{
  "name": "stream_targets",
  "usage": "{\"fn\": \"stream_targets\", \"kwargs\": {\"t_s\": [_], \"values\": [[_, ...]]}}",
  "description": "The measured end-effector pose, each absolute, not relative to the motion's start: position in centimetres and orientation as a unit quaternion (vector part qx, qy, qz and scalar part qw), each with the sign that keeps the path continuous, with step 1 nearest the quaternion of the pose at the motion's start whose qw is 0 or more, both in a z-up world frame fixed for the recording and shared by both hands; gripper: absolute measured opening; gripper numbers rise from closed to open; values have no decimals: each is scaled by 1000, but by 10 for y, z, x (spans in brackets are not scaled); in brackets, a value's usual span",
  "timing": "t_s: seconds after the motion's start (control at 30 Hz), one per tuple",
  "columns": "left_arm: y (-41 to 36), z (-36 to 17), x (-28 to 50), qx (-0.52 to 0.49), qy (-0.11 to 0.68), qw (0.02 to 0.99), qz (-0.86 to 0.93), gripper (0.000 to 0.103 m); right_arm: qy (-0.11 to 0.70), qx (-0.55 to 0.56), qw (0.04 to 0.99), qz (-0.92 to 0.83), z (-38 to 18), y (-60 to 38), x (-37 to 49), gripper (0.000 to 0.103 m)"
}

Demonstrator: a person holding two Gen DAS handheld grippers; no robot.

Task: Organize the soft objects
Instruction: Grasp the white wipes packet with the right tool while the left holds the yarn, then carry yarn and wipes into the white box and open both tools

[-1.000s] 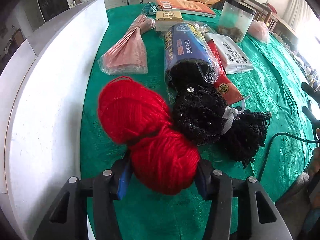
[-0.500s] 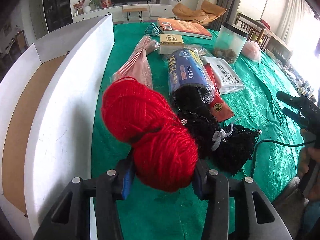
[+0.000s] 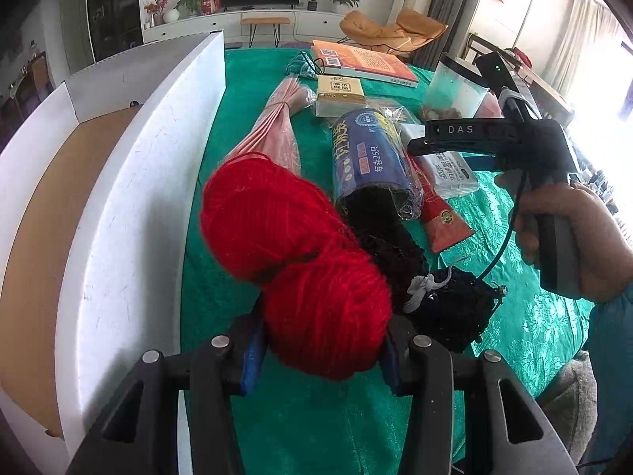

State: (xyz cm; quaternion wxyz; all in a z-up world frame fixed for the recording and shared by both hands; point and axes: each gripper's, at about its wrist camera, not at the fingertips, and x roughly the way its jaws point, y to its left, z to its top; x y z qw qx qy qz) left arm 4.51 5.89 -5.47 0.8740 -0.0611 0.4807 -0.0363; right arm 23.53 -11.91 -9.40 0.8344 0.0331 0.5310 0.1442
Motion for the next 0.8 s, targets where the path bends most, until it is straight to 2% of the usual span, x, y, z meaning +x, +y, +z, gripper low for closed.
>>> {"fn": "stream_targets", "kwargs": {"t_s": [0.1,0.17,0.3,0.5,0.8], "values": [[61,-51,45,-65,477,876,-38,47,542,-14,829,134,-97,-112,241,91],[63,-46,43,-69,470,879,-41,47,536,-62,831,135,-93,-106,231,66],[62,-32,37,-78,454,886,-54,47,522,-33,846,100,-82,-141,210,65],[58,-11,31,-94,435,892,-83,47,489,82,864,90,-58,-211,151,65],[66,37,10,-91,396,908,-100,47,433,117,887,105,-8,-231,85,65]]}}
